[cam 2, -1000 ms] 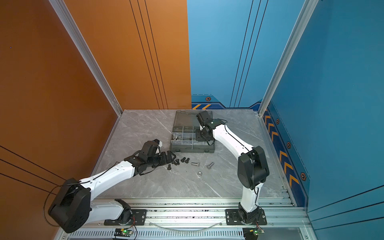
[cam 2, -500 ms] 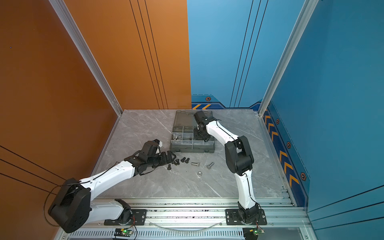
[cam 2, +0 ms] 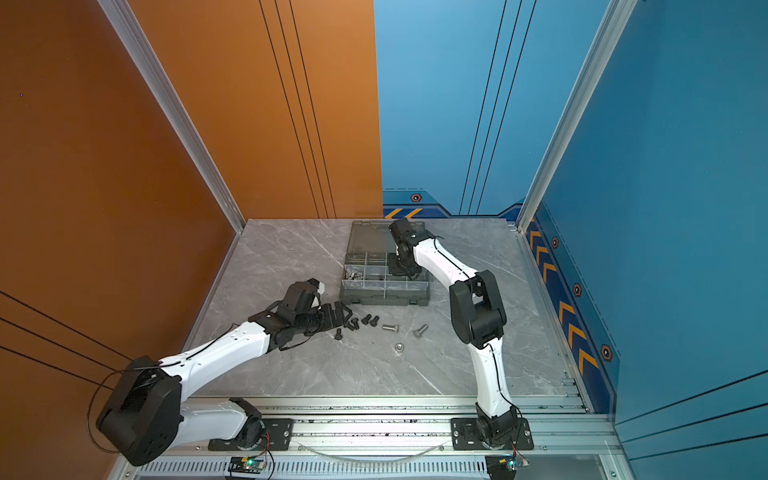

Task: Sort the screws and nuts into containers
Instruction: 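Open the right gripper to drop the silver hex nut into an empty compartment, then move the open right gripper back over the remaining silver hex nut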

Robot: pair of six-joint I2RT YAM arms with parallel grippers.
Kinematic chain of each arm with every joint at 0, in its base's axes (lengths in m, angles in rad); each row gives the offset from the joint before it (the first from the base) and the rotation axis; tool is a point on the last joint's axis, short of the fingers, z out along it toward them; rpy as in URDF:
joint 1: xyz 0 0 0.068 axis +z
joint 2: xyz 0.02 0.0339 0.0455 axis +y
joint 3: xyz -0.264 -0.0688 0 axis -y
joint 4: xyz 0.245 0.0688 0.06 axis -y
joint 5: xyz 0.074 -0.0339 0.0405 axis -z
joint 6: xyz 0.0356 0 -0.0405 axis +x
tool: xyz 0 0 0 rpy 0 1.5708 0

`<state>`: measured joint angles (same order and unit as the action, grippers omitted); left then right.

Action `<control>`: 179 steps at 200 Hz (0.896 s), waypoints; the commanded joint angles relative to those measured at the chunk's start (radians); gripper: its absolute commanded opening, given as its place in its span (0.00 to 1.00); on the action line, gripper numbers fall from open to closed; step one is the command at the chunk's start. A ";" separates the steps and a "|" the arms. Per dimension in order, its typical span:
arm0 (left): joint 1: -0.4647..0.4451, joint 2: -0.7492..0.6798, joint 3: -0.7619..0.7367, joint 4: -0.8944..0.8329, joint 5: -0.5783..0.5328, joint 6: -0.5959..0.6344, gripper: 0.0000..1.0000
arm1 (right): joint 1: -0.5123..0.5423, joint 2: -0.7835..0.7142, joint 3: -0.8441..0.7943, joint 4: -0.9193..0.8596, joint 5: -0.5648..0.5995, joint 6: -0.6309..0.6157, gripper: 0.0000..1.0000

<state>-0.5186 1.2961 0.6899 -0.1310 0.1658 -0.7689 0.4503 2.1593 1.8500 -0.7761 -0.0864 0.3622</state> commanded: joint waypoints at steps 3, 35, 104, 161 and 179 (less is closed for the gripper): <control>-0.006 0.000 0.017 -0.030 -0.010 -0.001 0.98 | -0.007 0.027 0.038 -0.041 -0.009 -0.016 0.10; -0.006 -0.002 0.017 -0.031 -0.009 -0.001 0.98 | -0.010 0.045 0.069 -0.065 0.000 -0.017 0.24; -0.008 -0.017 0.010 -0.030 -0.020 -0.004 0.98 | -0.001 -0.032 0.053 -0.116 0.046 -0.063 0.49; -0.006 -0.021 0.003 -0.025 -0.031 -0.010 0.98 | 0.040 -0.276 -0.203 -0.122 0.051 -0.068 0.53; -0.007 -0.017 0.007 -0.025 -0.025 -0.011 0.98 | 0.063 -0.354 -0.295 -0.130 0.052 -0.066 0.54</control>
<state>-0.5186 1.2900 0.6903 -0.1314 0.1577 -0.7765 0.4854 1.8889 1.6539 -0.8570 -0.0483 0.3099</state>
